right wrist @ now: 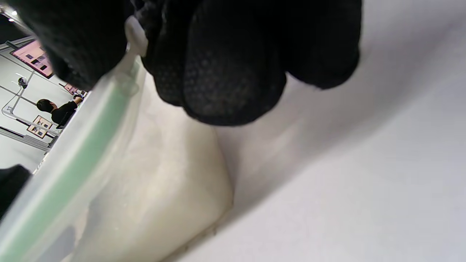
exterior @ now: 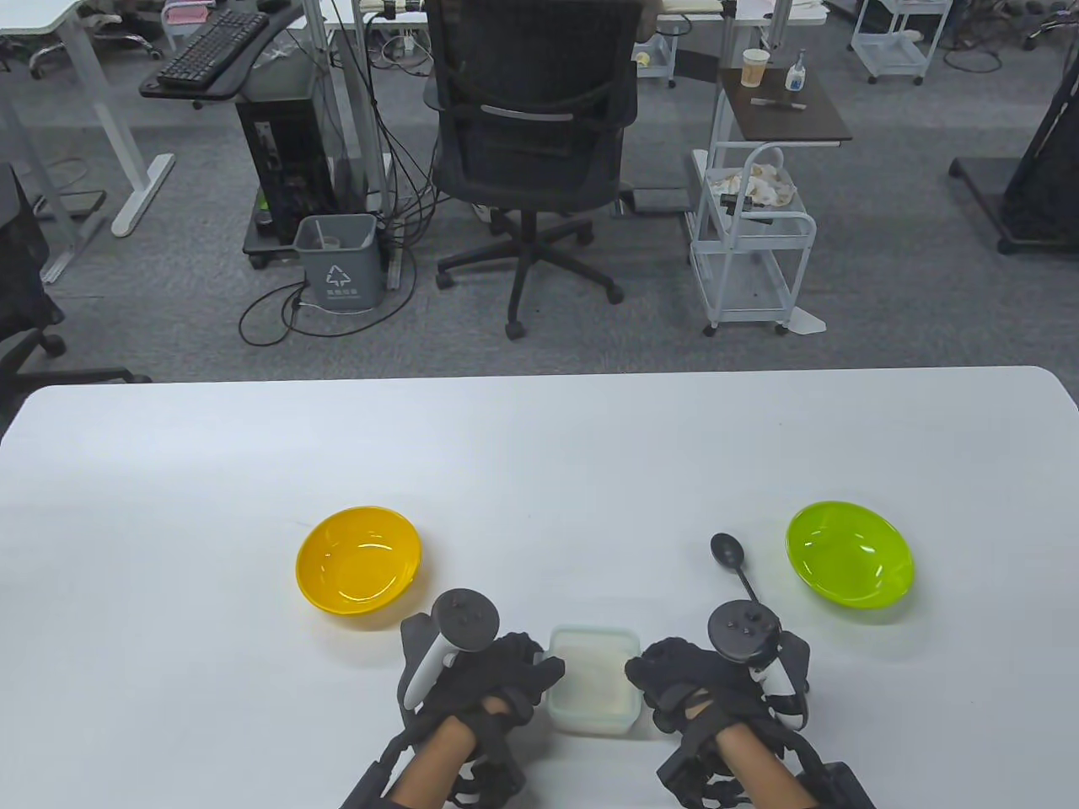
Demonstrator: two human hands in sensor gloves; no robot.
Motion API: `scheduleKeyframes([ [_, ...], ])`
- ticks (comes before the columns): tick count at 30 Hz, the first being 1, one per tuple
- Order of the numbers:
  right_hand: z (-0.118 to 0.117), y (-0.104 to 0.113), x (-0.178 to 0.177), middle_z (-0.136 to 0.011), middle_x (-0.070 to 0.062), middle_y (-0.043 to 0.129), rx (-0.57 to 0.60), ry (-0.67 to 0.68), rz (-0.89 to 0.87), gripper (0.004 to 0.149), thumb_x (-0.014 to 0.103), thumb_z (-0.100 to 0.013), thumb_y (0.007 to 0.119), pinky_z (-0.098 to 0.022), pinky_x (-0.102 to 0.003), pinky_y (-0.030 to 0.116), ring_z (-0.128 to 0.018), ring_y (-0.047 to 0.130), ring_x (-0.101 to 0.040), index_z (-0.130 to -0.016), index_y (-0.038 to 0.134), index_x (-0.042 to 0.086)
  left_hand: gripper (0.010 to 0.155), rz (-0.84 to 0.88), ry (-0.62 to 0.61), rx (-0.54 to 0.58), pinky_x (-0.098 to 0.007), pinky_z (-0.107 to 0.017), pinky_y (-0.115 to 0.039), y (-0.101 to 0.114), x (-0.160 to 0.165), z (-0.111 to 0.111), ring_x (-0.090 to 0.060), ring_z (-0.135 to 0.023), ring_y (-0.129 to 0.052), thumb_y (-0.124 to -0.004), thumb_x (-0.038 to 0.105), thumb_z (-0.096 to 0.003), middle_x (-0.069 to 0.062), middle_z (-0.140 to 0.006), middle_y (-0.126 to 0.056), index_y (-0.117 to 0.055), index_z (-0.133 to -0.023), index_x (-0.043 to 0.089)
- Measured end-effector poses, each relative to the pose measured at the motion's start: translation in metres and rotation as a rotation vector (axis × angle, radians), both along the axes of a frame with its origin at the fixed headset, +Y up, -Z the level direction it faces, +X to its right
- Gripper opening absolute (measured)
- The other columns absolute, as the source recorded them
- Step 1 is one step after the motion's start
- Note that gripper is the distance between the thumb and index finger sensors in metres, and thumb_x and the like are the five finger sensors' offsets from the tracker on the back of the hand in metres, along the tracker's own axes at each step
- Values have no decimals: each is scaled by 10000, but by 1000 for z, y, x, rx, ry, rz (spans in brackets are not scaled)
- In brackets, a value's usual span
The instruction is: Scoop white sugar from container into bowls
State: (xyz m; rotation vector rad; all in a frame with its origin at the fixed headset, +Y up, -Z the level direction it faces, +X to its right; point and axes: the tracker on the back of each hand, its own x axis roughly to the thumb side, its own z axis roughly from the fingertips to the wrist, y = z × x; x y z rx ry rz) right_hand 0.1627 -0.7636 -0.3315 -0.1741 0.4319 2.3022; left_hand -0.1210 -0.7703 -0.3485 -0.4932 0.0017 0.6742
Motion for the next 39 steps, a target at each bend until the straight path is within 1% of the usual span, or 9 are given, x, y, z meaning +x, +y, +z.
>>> scheduleKeyframes([
  [6, 5, 8, -6, -696, -58, 928, 113, 18, 131, 501, 520, -454, 793, -450, -389, 816, -396, 1020, -165, -859, 730, 232, 563, -35, -12, 45, -403, -610, -816, 2, 2, 2, -37, -434, -1072, -751, 642, -385, 194, -664, -949, -759, -862, 343],
  [11, 8, 14, -12, -750, -89, 914, 203, 56, 241, 524, 529, -460, 778, -486, -413, 804, -460, 1026, -203, -886, 726, 229, 617, -162, -43, 175, -424, -624, -807, 11, 7, 6, -76, -490, -1090, -739, 658, -384, 141, -726, -970, -768, -902, 325],
  [16, 10, 20, -16, -853, -121, 876, 282, 106, 331, 562, 525, -472, 758, -564, -457, 768, -600, 1011, -264, -944, 704, 224, 738, -305, -93, 310, -472, -693, -745, 24, 18, 11, -141, -760, -1023, -730, 660, -388, 81, -968, -846, -624, -1040, 331],
  [20, 14, 32, -15, -992, -126, 765, 385, 165, 435, 652, 563, -459, 760, -660, -503, 685, -778, 925, -310, -1014, 619, 250, 865, -392, -195, 409, -531, -788, -605, 42, 30, 14, -209, -1021, -802, -708, 735, -358, 50, -1159, -583, -465, -1111, 385],
  [22, 17, 39, -11, -1059, -127, 682, 429, 190, 478, 683, 579, -451, 762, -708, -533, 622, -864, 858, -331, -1035, 588, 272, 914, -428, -242, 441, -581, -823, -516, 52, 36, 16, -222, -1095, -718, -712, 779, -328, 63, -1199, -518, -449, -1123, 412],
  [27, 19, 57, 11, -1159, -127, 491, 544, 221, 637, 737, 622, -429, 758, -769, -604, 478, -1031, 663, -370, -1058, 549, 301, 1019, -534, -437, 411, -626, -866, -291, 61, 56, 17, -245, -1237, -382, -724, 811, -303, 82, -1262, -218, -282, -1148, 451],
  [31, 21, 64, 29, -1195, -110, 383, 609, 222, 770, 781, 667, -416, 732, -785, -623, 424, -1096, 544, -383, -1079, 490, 332, 1069, -569, -535, 291, -631, -862, -173, 50, 68, 16, -260, -1257, -206, -735, 813, -289, 94, -1254, -79, -187, -1140, 467],
  [35, 25, 63, 46, -1216, -94, 279, 616, 240, 876, 832, 711, -402, 700, -795, -641, 366, -1149, 393, -396, -1100, 408, 364, 1108, -577, -569, 228, -617, -855, -124, 34, 71, 15, -282, -1244, -110, -756, 804, -282, 94, -1229, 4, -126, -1124, 454],
  [39, 28, 49, 54, -1221, -85, 252, 593, 251, 881, 845, 730, -398, 677, -798, -646, 347, -1157, 355, -396, -1104, 382, 370, 1115, -585, -581, 225, -611, -862, -149, 24, 70, 15, -276, -1248, -149, -758, 795, -286, 84, -1233, -16, -96, -1111, 442],
])
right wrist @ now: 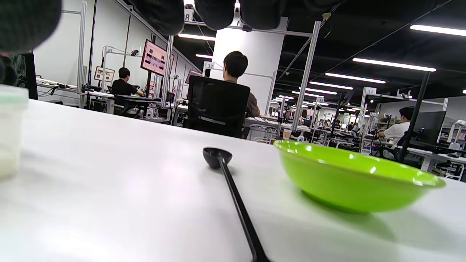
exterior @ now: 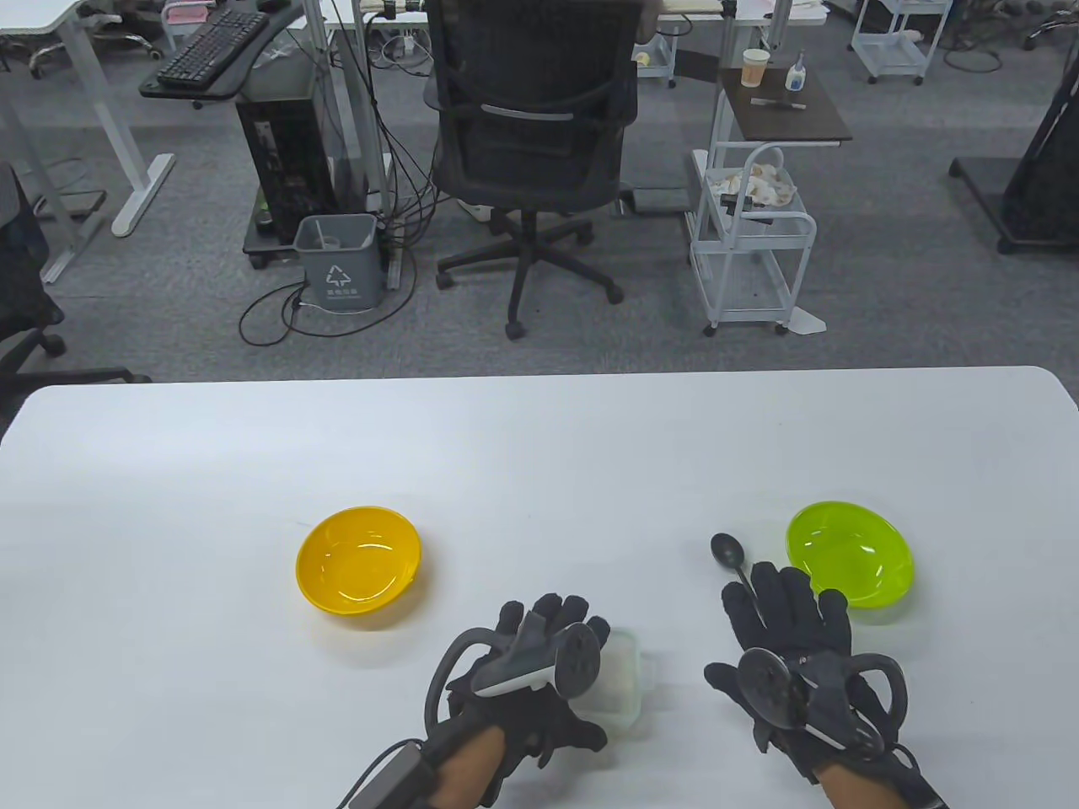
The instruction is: Scoop white sugar from container into bowls
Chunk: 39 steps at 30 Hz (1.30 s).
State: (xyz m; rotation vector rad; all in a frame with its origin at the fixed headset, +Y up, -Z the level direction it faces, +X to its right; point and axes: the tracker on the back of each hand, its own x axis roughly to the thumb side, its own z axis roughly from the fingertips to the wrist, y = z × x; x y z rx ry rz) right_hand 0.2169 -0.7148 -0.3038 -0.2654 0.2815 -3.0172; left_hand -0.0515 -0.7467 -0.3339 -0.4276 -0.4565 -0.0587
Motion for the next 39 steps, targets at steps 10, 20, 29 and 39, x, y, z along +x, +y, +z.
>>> scheduleKeyframes([
  [10, 0, -13, 0, -1214, -93, 271, -43, -6, -75, 834, 715, -402, 681, -794, -643, 354, -1149, 366, -398, -1100, 398, 357, 1060, 78, 11, 15, -578, -888, -219, 1, 0, -1, -267, -1250, -289, -799, 732, -314, 69, -1260, -156, -201, -1133, 422],
  [20, -2, -18, 5, -1209, -95, 299, -47, -41, -82, 817, 700, -410, 680, -791, -637, 368, -1142, 385, -397, -1096, 412, 346, 1058, 123, 28, 13, -564, -894, -241, 0, -1, -1, -278, -1243, -316, -838, 710, -314, 67, -1262, -151, -241, -1138, 419],
  [29, -2, -20, 5, -1205, -97, 316, -50, -54, -90, 804, 691, -417, 678, -788, -633, 380, -1132, 414, -399, -1094, 423, 340, 1054, 134, 22, 36, -568, -887, -244, 3, -5, -1, -279, -1235, -328, -839, 709, -305, 65, -1254, -193, -263, -1138, 417],
  [39, -2, -20, 6, -1203, -98, 326, -41, -53, -100, 798, 687, -419, 678, -788, -632, 384, -1130, 421, -399, -1092, 431, 337, 1047, 263, 80, 131, -584, -865, -266, 37, -43, -7, -312, -1212, -363, -842, 707, -296, 35, -1249, -215, -306, -1138, 394],
])
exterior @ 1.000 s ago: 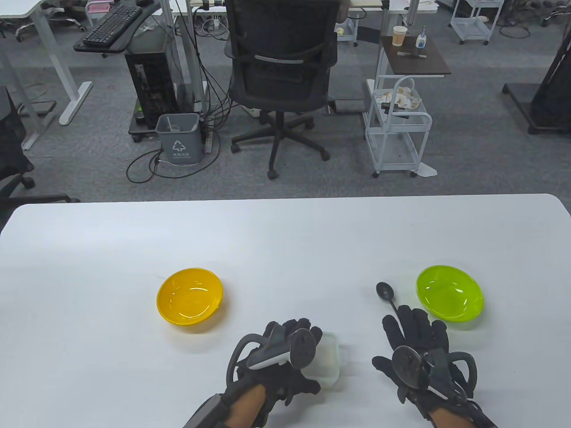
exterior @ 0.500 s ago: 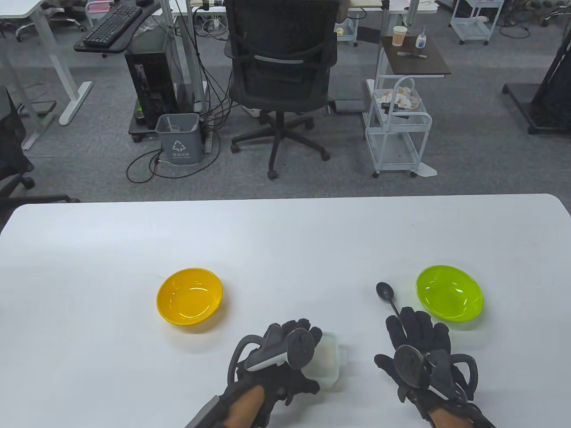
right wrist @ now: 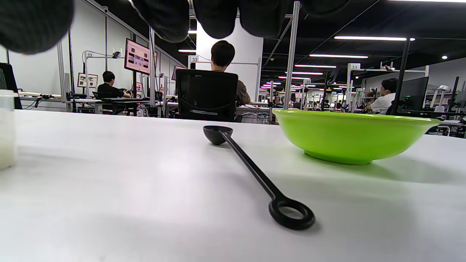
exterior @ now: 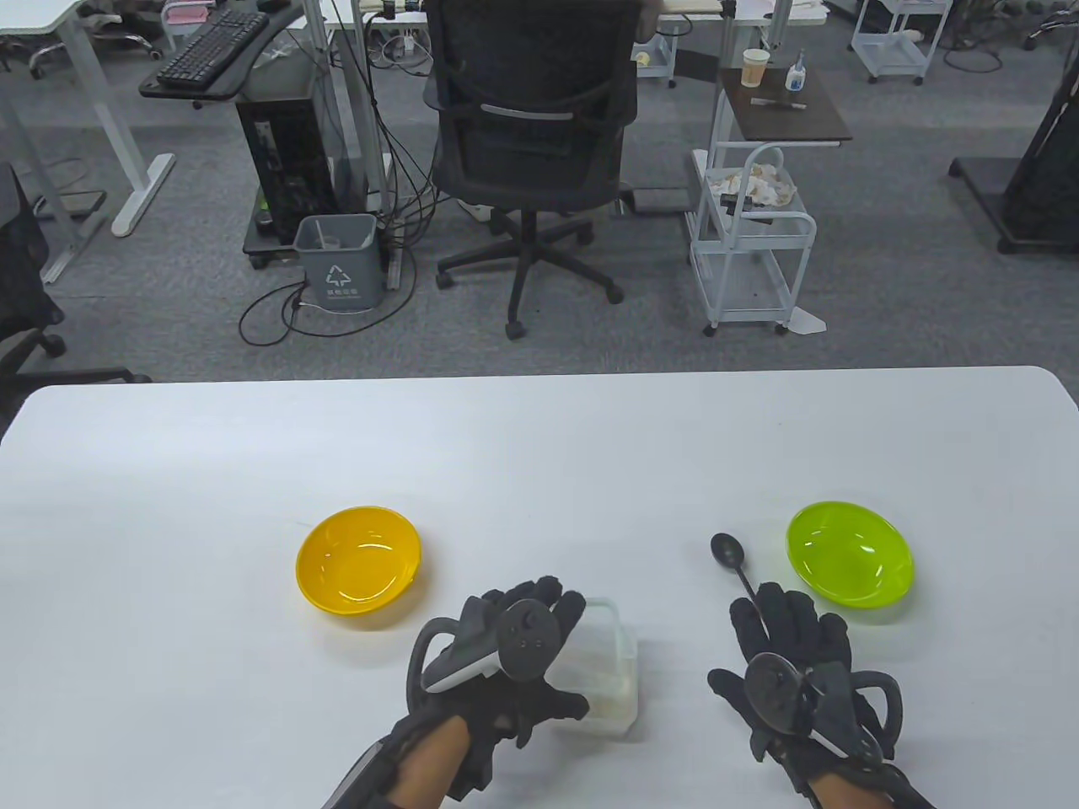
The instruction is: Scoop white sugar from container into bowls
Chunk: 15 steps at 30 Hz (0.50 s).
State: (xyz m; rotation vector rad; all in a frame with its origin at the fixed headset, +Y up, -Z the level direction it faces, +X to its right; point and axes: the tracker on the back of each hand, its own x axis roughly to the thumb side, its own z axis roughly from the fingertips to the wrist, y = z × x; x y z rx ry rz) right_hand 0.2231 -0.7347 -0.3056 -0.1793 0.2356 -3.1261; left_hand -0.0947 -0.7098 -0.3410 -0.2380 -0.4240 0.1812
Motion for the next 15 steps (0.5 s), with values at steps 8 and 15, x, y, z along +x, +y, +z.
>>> scheduleKeyframes([
  [8, 0, 0, 0, -1203, -101, 335, 2, 0, -4, 792, 684, -422, 679, -787, -630, 390, -1128, 427, -400, -1091, 440, 333, 1034, -81, 120, -56, -583, -860, -247, -14, -56, -5, -324, -1209, -338, -827, 706, -312, 25, -1246, -199, -297, -1140, 385],
  [15, 0, -1, -2, -1203, -101, 338, -4, 5, 2, 787, 681, -424, 680, -786, -631, 390, -1129, 428, -401, -1090, 447, 332, 1026, -105, 170, -78, -570, -858, -256, -41, -72, -3, -332, -1200, -345, -811, 712, -311, 9, -1241, -205, -308, -1140, 377],
])
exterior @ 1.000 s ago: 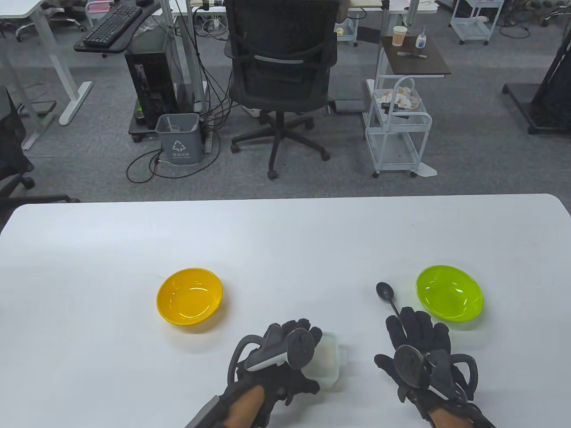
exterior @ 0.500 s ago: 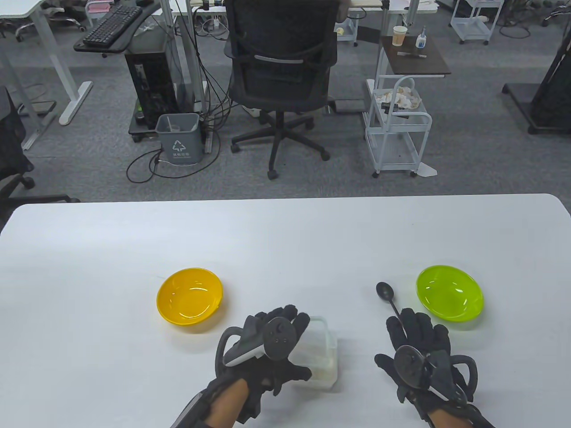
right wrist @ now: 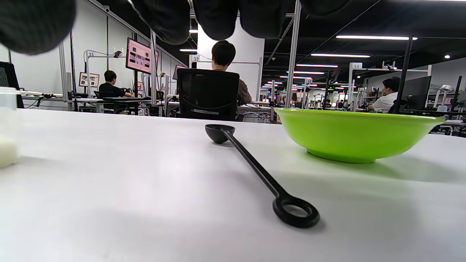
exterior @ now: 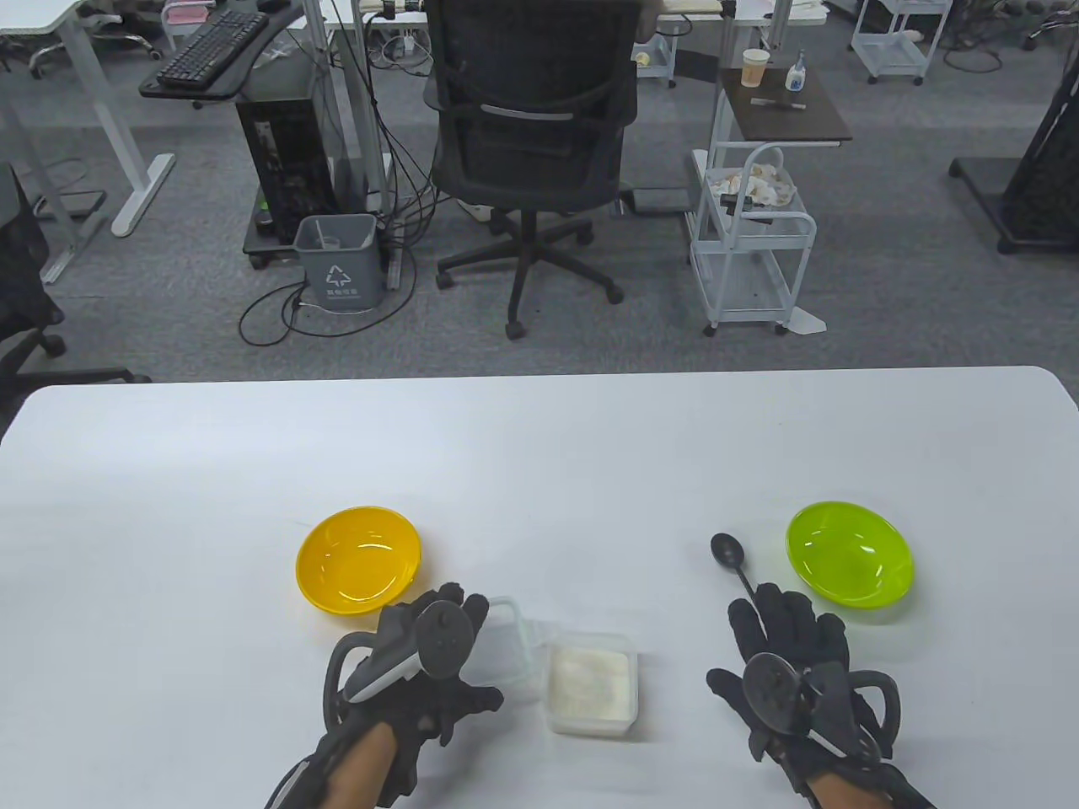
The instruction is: Scoop white sugar from container into bowls
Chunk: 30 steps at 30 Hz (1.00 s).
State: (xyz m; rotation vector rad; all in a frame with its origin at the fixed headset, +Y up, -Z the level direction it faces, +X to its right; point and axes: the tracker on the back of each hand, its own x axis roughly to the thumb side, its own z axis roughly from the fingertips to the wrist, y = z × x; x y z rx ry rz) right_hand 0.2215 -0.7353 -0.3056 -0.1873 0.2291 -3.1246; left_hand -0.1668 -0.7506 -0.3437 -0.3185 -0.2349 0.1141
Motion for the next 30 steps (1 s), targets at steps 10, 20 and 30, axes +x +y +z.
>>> scheduleKeyframes([
  [10, 0, -3, -3, -1203, -99, 341, -11, 7, 12, 785, 681, -423, 680, -788, -630, 389, -1129, 431, -400, -1089, 451, 334, 1026, -117, 27, -57, -560, -854, -230, -28, -1, -3, -325, -1197, -302, -778, 719, -313, 11, -1231, -174, -274, -1136, 370],
  [20, 0, -3, -4, -1202, -99, 345, -11, 2, 13, 783, 680, -424, 680, -787, -629, 390, -1128, 436, -397, -1088, 453, 333, 1012, -111, 24, -105, -563, -848, -214, -38, 0, -3, -322, -1193, -261, -742, 720, -327, 8, -1219, -124, -245, -1132, 364],
  [30, 0, -2, -2, -1201, -99, 348, 3, -3, 13, 782, 679, -424, 680, -786, -629, 393, -1126, 441, -396, -1087, 456, 331, 958, -37, 28, -87, -571, -841, -207, -28, 1, -2, -308, -1197, -276, -708, 718, -344, 34, -1223, -151, -281, -1133, 381],
])
